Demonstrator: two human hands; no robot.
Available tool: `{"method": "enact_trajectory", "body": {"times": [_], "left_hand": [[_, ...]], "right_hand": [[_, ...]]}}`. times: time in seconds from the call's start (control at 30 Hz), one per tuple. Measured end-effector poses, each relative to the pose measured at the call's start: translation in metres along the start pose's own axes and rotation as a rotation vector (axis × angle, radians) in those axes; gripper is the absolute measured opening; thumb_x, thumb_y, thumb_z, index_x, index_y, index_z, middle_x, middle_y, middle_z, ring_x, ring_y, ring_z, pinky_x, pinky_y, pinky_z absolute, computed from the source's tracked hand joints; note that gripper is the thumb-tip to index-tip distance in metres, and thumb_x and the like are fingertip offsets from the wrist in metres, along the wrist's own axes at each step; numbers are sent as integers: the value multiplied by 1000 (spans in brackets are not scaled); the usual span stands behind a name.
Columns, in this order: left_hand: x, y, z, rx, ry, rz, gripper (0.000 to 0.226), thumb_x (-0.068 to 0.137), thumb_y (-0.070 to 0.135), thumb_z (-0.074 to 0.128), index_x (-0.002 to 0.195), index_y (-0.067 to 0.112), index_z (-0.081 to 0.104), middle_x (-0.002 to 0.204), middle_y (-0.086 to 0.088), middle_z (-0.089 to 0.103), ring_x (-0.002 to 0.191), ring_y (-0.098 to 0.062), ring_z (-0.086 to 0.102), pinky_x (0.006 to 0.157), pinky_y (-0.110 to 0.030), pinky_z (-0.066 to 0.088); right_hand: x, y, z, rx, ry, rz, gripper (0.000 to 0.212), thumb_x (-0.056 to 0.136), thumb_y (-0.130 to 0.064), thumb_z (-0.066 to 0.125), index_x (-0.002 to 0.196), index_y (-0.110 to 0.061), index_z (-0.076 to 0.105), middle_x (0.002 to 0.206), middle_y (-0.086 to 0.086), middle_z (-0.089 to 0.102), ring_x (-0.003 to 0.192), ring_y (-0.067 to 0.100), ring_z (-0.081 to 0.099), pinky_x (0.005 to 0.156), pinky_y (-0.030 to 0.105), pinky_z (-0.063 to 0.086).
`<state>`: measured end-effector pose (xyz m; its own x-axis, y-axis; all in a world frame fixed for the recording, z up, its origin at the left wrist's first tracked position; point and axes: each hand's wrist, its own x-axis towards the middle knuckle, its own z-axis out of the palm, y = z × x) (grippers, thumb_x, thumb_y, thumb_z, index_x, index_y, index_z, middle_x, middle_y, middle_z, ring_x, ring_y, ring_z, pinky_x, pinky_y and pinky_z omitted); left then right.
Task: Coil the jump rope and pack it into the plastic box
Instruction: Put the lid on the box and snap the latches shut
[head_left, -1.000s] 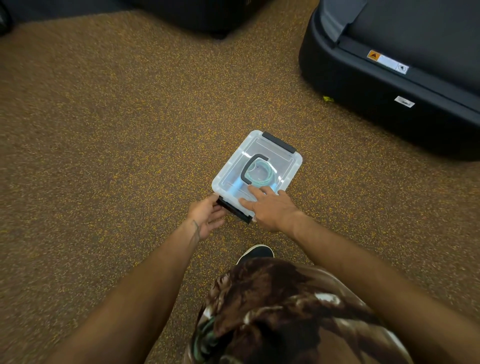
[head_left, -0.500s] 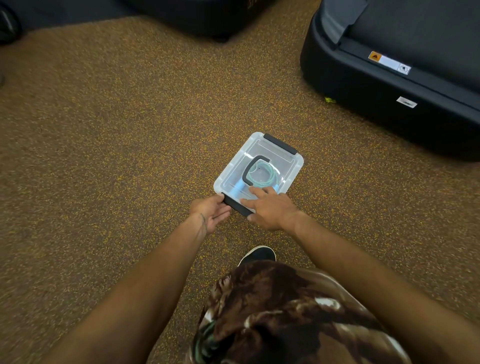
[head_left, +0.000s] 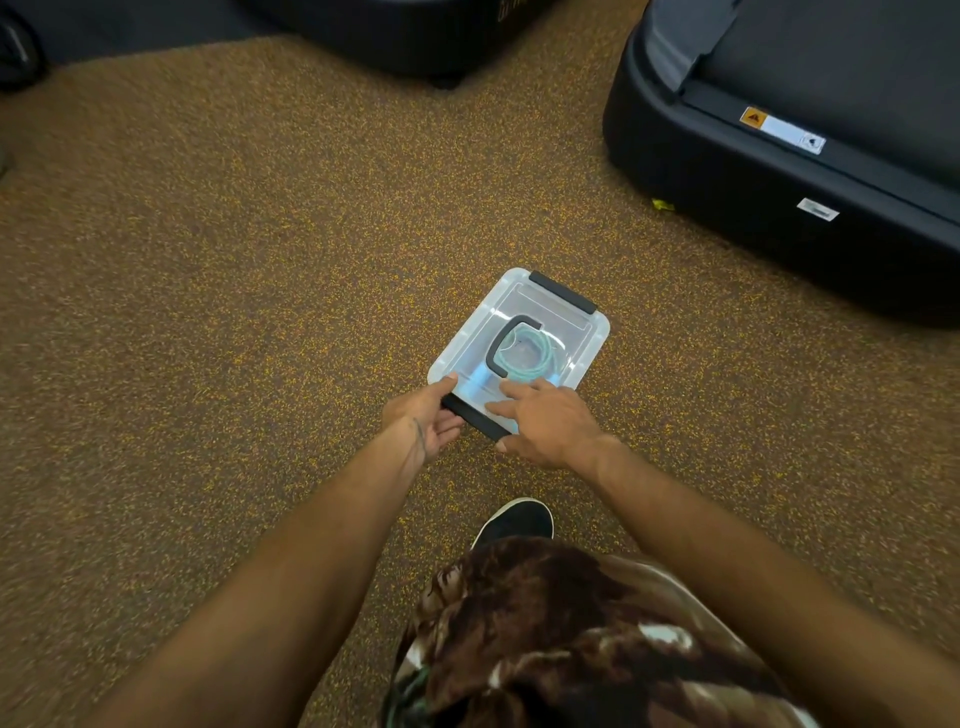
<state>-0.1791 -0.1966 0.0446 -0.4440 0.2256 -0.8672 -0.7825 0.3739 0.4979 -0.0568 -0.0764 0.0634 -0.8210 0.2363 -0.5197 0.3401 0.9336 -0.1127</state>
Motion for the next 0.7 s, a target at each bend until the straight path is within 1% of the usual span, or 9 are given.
{"method": "enact_trajectory", "body": {"times": [0.13, 0.2, 0.33, 0.43, 0.47, 0.53, 0.57, 0.63, 0.7], "left_hand": [[-2, -4, 4, -55, 11, 5, 50, 94, 33, 66, 125, -6, 58, 114, -22, 67, 94, -29, 70, 78, -36, 58], [-6, -10, 11, -63, -10, -11, 50, 96, 38, 62, 125, -4, 59, 115, -24, 69, 94, -31, 70, 77, -39, 57], [-17, -14, 24, -140, -26, -24, 60, 100, 49, 48, 130, -2, 55, 114, -27, 67, 91, -35, 68, 83, -42, 52], [-20, -8, 27, -199, -18, -54, 67, 101, 53, 36, 135, -3, 52, 125, -30, 62, 113, -39, 62, 83, -40, 47], [-24, -4, 28, -209, -16, -56, 65, 102, 50, 33, 133, -3, 53, 122, -29, 63, 112, -39, 62, 79, -38, 48], [-31, 2, 31, -222, -14, -55, 55, 104, 37, 29, 129, -6, 54, 103, -25, 65, 89, -35, 65, 67, -36, 52], [-31, 4, 33, -216, -10, -54, 51, 104, 29, 29, 128, -7, 54, 97, -23, 64, 82, -33, 63, 67, -39, 50], [-33, 4, 34, -175, -18, -43, 46, 104, 21, 28, 126, -9, 55, 99, -22, 62, 89, -34, 64, 74, -41, 47], [-30, 0, 30, -145, -15, -33, 47, 104, 25, 32, 126, -7, 58, 94, -22, 65, 86, -33, 65, 73, -40, 48]], "right_hand": [[0, 3, 0, 11, -37, -16, 73, 94, -50, 59, 156, -28, 27, 167, -4, 18, 149, 29, 25, 116, 51, 30], [-1, 4, 0, 0, -44, -32, 73, 95, -49, 58, 157, -28, 26, 167, -4, 17, 150, 29, 23, 117, 52, 27], [-1, 5, -2, -60, -42, -52, 69, 95, -51, 56, 155, -29, 29, 167, -2, 18, 148, 29, 26, 115, 56, 28], [0, 4, -1, -75, -52, -52, 68, 95, -51, 56, 154, -29, 30, 167, -2, 18, 147, 29, 26, 114, 57, 28], [0, 4, -1, -76, -55, -48, 68, 95, -51, 56, 153, -30, 30, 166, -2, 18, 147, 29, 27, 114, 57, 28], [2, 3, 0, -83, -57, -42, 68, 94, -53, 55, 153, -30, 31, 166, -3, 20, 146, 29, 28, 113, 57, 29], [3, 3, 1, -83, -55, -37, 68, 94, -54, 55, 153, -29, 32, 165, -3, 21, 145, 29, 29, 112, 57, 29], [4, 2, 2, -75, -50, -31, 68, 94, -53, 54, 152, -28, 32, 165, -2, 22, 145, 30, 29, 111, 57, 30], [3, 2, 3, -67, -45, -35, 68, 94, -53, 55, 152, -27, 32, 165, -2, 22, 145, 30, 29, 111, 57, 30]]}}
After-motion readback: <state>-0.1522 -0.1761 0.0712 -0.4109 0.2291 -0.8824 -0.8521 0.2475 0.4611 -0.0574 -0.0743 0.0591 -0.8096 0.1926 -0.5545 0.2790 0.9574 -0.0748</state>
